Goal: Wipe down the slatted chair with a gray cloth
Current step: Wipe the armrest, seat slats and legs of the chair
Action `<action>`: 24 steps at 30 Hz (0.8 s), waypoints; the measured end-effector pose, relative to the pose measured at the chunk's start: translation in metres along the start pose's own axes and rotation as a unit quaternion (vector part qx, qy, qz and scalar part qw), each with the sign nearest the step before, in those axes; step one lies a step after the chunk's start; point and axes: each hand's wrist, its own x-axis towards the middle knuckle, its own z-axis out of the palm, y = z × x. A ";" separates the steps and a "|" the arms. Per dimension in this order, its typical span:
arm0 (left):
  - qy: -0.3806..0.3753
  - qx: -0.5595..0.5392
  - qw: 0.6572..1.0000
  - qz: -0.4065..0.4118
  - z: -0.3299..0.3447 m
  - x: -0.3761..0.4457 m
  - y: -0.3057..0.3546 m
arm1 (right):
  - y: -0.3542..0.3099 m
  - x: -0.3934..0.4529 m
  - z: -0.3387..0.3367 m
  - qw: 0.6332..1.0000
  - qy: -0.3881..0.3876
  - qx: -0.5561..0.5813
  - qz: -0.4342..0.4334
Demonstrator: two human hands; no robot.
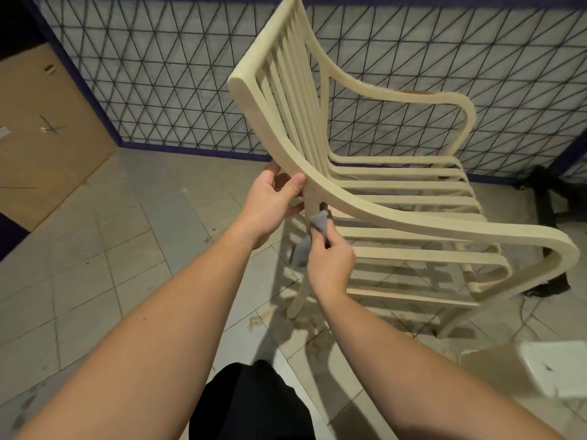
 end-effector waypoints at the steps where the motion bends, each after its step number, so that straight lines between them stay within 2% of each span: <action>1: -0.002 -0.001 1.000 -0.001 -0.001 0.001 -0.001 | 0.010 0.002 -0.004 1.000 -0.009 -0.009 0.018; 3: -0.006 -0.002 1.000 -0.002 -0.003 0.003 -0.003 | 0.023 0.004 -0.015 0.999 -0.017 -0.035 0.013; 4: -0.009 -0.004 1.000 -0.003 -0.004 0.004 -0.005 | 0.025 0.002 -0.021 0.999 -0.004 -0.044 -0.024; 6: -0.019 -0.014 1.000 -0.007 -0.007 0.005 -0.005 | 0.016 -0.008 -0.029 0.985 0.053 -0.040 -0.161; 8: -0.038 -0.024 0.999 -0.010 -0.010 0.007 -0.004 | -0.003 -0.012 -0.027 0.945 0.088 -0.033 -0.315; 11: -0.056 -0.045 0.997 -0.026 -0.013 0.008 -0.001 | -0.032 0.013 -0.014 0.891 0.097 -0.091 -0.433; 13: -0.064 -0.064 0.995 -0.043 -0.014 0.007 0.001 | -0.025 0.026 -0.010 0.883 0.072 -0.165 -0.434; 14: -0.070 -0.069 0.994 -0.050 -0.014 0.007 0.002 | -0.012 0.027 -0.012 0.891 0.046 -0.197 -0.407; 16: -0.075 -0.077 0.992 -0.061 -0.016 0.008 0.001 | 0.020 0.023 -0.022 0.920 -0.003 -0.253 -0.300; 18: -0.071 -0.084 0.992 -0.066 -0.017 0.008 0.001 | 0.047 0.018 -0.034 0.919 -0.009 -0.293 -0.262; 21: -0.054 -0.089 0.993 -0.065 -0.016 0.000 -0.003 | 0.039 0.014 -0.046 0.899 0.029 -0.253 -0.356; 24: 0.046 -0.085 0.991 -0.094 -0.010 -0.012 -0.021 | -0.011 0.021 -0.042 0.867 0.071 -0.147 -0.472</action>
